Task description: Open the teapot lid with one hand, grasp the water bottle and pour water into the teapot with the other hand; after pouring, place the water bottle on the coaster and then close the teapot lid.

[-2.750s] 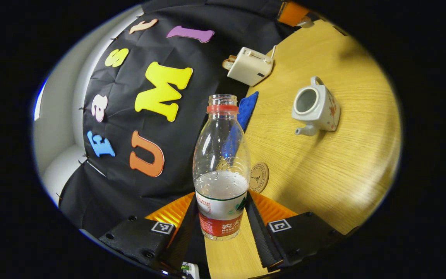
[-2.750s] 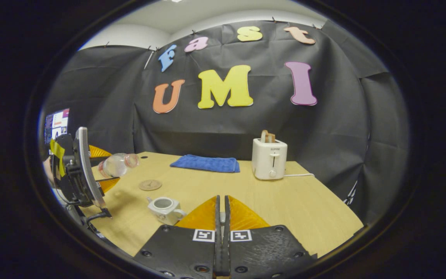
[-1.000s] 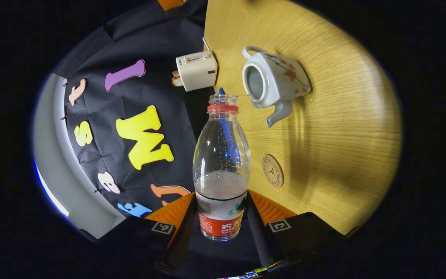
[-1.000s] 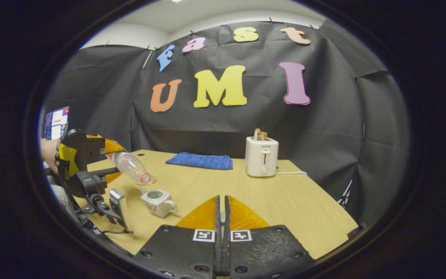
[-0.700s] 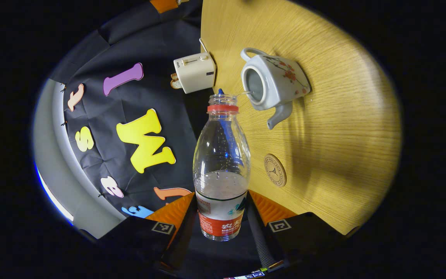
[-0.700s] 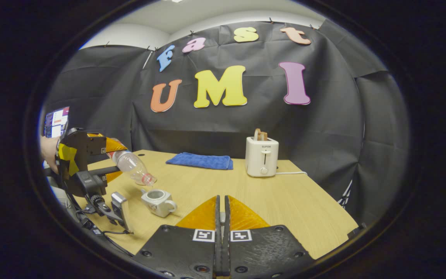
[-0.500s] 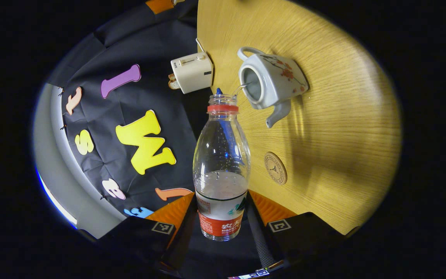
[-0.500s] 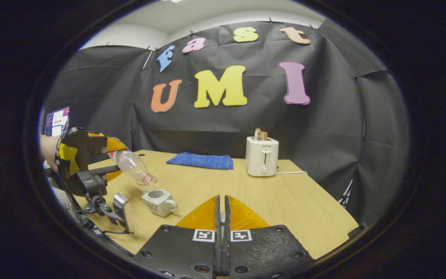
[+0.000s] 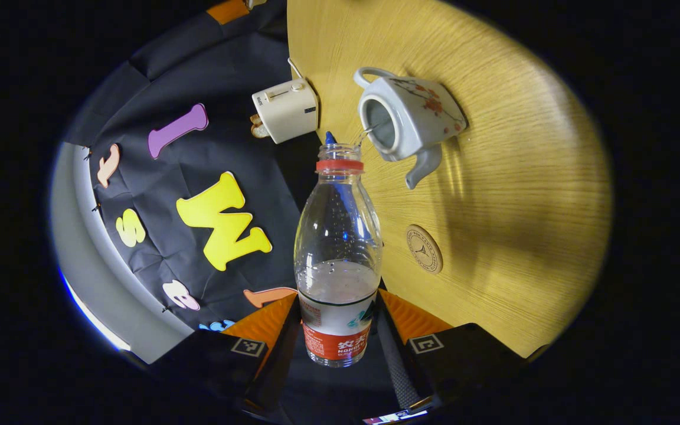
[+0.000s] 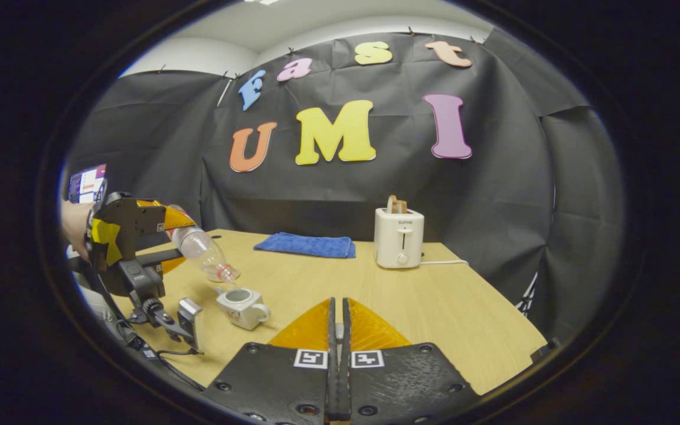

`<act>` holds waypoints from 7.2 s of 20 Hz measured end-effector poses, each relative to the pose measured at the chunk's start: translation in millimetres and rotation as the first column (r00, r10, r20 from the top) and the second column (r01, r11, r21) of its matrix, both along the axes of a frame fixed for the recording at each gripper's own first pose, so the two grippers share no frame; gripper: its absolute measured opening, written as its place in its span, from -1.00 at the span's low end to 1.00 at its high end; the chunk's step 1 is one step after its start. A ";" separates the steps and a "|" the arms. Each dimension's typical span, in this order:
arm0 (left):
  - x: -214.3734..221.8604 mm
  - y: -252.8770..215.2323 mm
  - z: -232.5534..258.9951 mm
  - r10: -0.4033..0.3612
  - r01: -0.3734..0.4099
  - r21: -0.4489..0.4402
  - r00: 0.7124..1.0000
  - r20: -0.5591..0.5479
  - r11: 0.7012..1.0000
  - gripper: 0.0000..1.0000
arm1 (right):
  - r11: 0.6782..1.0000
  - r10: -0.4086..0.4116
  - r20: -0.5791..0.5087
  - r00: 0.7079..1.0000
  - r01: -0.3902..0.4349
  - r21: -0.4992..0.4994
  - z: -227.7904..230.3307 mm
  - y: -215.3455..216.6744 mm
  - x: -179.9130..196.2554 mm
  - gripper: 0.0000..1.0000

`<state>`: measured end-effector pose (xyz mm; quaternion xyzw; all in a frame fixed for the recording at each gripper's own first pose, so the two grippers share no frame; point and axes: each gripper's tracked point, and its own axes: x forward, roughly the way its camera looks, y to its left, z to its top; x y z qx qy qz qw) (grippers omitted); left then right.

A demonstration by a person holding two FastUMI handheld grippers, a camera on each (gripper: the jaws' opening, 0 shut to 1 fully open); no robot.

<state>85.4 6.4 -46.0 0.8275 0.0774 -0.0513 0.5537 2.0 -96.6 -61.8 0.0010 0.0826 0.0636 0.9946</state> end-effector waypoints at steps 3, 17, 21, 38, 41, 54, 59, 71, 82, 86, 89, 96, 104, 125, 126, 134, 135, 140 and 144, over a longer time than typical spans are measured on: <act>-0.9 -0.3 1.6 0.005 -0.005 0.018 1.000 0.002 1.000 0.46 | 1.000 0.004 0.000 1.000 -0.004 0.004 0.2 1.1 -0.2 -1.00; -0.6 -8.7 5.2 0.005 -0.005 0.091 1.000 0.007 0.996 0.46 | 1.000 0.001 -0.001 1.000 -0.001 0.025 -3.6 -4.3 -1.2 -1.00; -1.1 -10.4 4.8 0.002 -0.003 0.096 1.000 0.010 0.995 0.46 | 1.000 0.000 0.001 1.000 0.000 0.027 -2.9 -5.1 -1.0 -1.00; 1.0 6.5 -22.7 0.038 -0.040 -0.399 0.999 -0.014 0.916 0.45 | 0.999 -0.016 -0.004 1.000 0.016 0.044 3.5 0.5 -2.0 -1.00; -4.7 5.5 -31.0 0.068 -0.108 -0.671 0.994 -0.085 0.733 0.46 | 0.999 -0.013 -0.003 1.000 0.013 0.039 7.8 4.8 -1.1 -1.00; -27.6 6.6 0.2 0.068 -0.111 -0.964 0.989 -0.131 -0.241 0.47 | 0.999 0.042 0.011 0.999 -0.042 0.027 17.1 45.2 4.4 -0.99; 5.8 22.3 13.7 0.056 -0.062 -0.941 0.995 -0.086 -0.333 0.47 | 0.998 0.042 0.005 0.999 -0.042 0.043 13.5 49.0 5.8 -1.00; 108.3 39.8 -41.4 0.043 -0.110 -0.914 0.989 -0.138 -0.391 0.48 | 0.999 -0.013 -0.030 0.999 0.014 0.033 -0.7 24.6 9.5 -1.00; 118.1 39.1 -58.4 0.043 -0.145 -0.911 0.984 -0.175 -0.386 0.54 | 0.999 -0.031 -0.052 0.998 0.033 0.035 -8.1 16.8 14.7 -0.99; 116.3 39.1 -55.1 0.040 -0.144 -0.912 0.984 -0.172 -0.385 0.63 | 0.999 -0.023 -0.049 0.999 0.024 0.031 -7.2 21.5 14.5 -0.99; 117.1 40.9 -56.4 0.044 -0.147 -0.913 0.983 -0.176 -0.381 0.79 | 0.999 -0.021 -0.050 0.999 0.022 0.026 -7.1 23.8 13.7 -0.99; 93.8 49.4 -64.2 0.047 -0.186 -0.885 0.973 -0.227 -0.426 1.00 | 1.000 -0.006 -0.036 0.999 0.007 0.020 -2.2 34.7 18.3 -0.99; 16.8 110.4 -30.8 0.179 -0.094 -0.900 0.966 -0.186 -0.426 1.00 | 0.989 0.144 0.022 0.989 -0.145 0.029 18.3 115.4 56.3 -1.00; -52.0 160.9 -8.4 0.316 0.007 -0.896 0.937 -0.149 -0.444 1.00 | 0.953 0.304 0.018 0.952 -0.304 0.001 -29.3 183.7 95.4 -0.99; -51.8 160.6 -6.9 0.318 0.011 -0.900 0.937 -0.142 -0.436 1.00 | 0.952 0.306 0.016 0.952 -0.306 0.003 -31.7 184.0 96.0 -0.96; -54.6 149.1 4.1 0.309 0.017 -0.911 0.943 -0.122 -0.412 1.00 | 0.958 0.287 0.011 0.958 -0.287 -0.009 -42.1 181.6 100.4 -0.98; -55.7 146.7 6.0 0.307 0.017 -0.912 0.944 -0.120 -0.409 1.00 | 0.958 0.285 0.009 0.958 -0.285 -0.011 -42.6 180.6 99.6 -0.91; -60.3 123.2 24.3 0.282 0.035 -0.914 0.955 -0.088 -0.405 1.00 | 0.967 0.248 0.058 0.967 -0.251 0.046 -20.6 171.8 95.2 -0.29; -60.7 95.6 45.5 0.266 0.065 -0.911 0.963 -0.050 -0.408 1.00 | 0.986 0.157 0.109 0.982 -0.163 0.044 13.8 144.7 84.8 0.68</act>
